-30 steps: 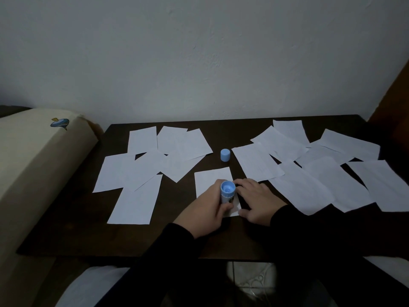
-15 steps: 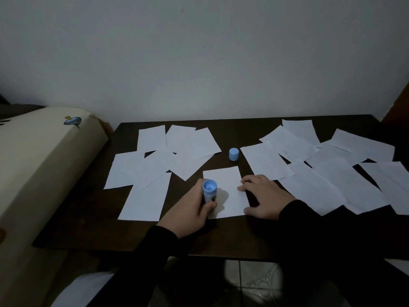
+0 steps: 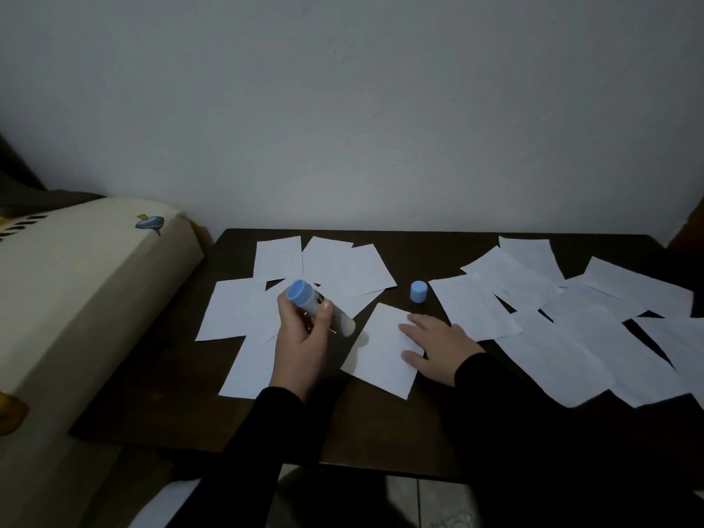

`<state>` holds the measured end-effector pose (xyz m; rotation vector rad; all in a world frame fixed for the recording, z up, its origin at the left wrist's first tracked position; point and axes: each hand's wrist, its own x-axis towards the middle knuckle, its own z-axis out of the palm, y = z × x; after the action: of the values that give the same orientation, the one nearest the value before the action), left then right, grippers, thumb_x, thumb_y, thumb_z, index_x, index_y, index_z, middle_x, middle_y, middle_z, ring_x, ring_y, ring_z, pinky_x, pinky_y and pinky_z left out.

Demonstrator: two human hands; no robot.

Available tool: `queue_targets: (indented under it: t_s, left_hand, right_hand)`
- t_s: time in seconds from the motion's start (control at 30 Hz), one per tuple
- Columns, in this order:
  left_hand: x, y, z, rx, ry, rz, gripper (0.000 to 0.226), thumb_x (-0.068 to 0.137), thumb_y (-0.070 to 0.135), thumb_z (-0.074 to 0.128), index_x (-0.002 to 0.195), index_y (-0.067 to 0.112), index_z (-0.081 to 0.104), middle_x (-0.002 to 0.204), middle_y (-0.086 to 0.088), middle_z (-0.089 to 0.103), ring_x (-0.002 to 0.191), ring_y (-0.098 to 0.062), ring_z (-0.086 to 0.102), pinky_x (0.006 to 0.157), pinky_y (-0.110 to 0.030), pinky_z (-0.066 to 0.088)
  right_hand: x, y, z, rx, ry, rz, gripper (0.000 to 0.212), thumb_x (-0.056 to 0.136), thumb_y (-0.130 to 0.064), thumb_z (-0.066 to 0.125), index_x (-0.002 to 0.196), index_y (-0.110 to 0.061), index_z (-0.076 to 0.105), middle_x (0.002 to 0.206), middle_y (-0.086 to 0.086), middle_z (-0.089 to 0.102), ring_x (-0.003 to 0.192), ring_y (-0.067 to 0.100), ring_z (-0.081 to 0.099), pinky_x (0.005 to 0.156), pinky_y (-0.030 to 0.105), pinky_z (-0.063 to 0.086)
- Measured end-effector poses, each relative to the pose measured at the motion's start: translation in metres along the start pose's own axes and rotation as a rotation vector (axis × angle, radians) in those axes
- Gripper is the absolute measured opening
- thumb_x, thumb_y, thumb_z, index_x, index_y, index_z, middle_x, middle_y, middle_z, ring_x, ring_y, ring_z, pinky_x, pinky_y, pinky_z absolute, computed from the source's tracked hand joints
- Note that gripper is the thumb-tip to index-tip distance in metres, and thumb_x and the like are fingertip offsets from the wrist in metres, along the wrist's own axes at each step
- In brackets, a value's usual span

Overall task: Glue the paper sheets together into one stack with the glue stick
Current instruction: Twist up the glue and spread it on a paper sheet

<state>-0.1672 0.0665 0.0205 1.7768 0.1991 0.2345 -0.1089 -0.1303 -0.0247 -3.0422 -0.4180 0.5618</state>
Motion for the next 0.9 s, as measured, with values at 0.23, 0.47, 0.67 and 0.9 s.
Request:
queue_targets:
  t_s: [0.23, 0.47, 0.67, 0.9]
  left_hand:
    - [-0.001, 0.001, 0.016, 0.073, -0.055, 0.039, 0.045, 0.097, 0.035, 0.047, 0.135, 0.032, 0.023, 0.121, 0.008, 0.044, 0.109, -0.012, 0.048, 0.099, -0.035, 0.044]
    - [-0.004, -0.006, 0.033, 0.144, -0.165, 0.008, 0.047, 0.096, 0.04, 0.049, 0.135, 0.036, 0.024, 0.126, 0.008, 0.047, 0.113, -0.012, 0.05, 0.098, -0.032, 0.044]
    - [-0.008, -0.006, 0.052, 0.138, -0.277, -0.129, 0.039, 0.098, 0.039, 0.045, 0.131, 0.021, 0.033, 0.121, -0.006, 0.055, 0.086, -0.01, 0.053, 0.085, -0.031, 0.048]
    - [-0.009, -0.008, 0.081, 0.337, -0.514, -0.027, 0.063, 0.097, 0.023, 0.053, 0.141, 0.029, 0.009, 0.131, 0.005, 0.045, 0.114, -0.01, 0.052, 0.075, -0.013, 0.049]
  right_hand:
    - [-0.033, -0.021, 0.012, -0.006, 0.068, 0.164, 0.059, 0.097, -0.056, 0.036, 0.143, -0.02, 0.036, 0.145, 0.008, 0.035, 0.13, 0.023, 0.037, 0.105, 0.039, 0.038]
    - [-0.036, 0.004, 0.007, 0.075, 0.229, 0.103, 0.045, 0.098, -0.044, 0.041, 0.137, -0.023, 0.044, 0.129, 0.003, 0.049, 0.116, 0.016, 0.048, 0.099, 0.032, 0.044]
    - [-0.025, 0.046, 0.011, 0.034, 0.167, -0.011, 0.05, 0.101, -0.032, 0.039, 0.15, -0.032, 0.028, 0.158, -0.01, 0.02, 0.142, 0.017, 0.019, 0.114, 0.041, 0.021]
    - [-0.027, 0.053, 0.019, 0.105, 0.206, -0.073, 0.054, 0.097, -0.041, 0.044, 0.148, -0.031, 0.031, 0.157, -0.012, 0.022, 0.143, 0.015, 0.016, 0.114, 0.04, 0.018]
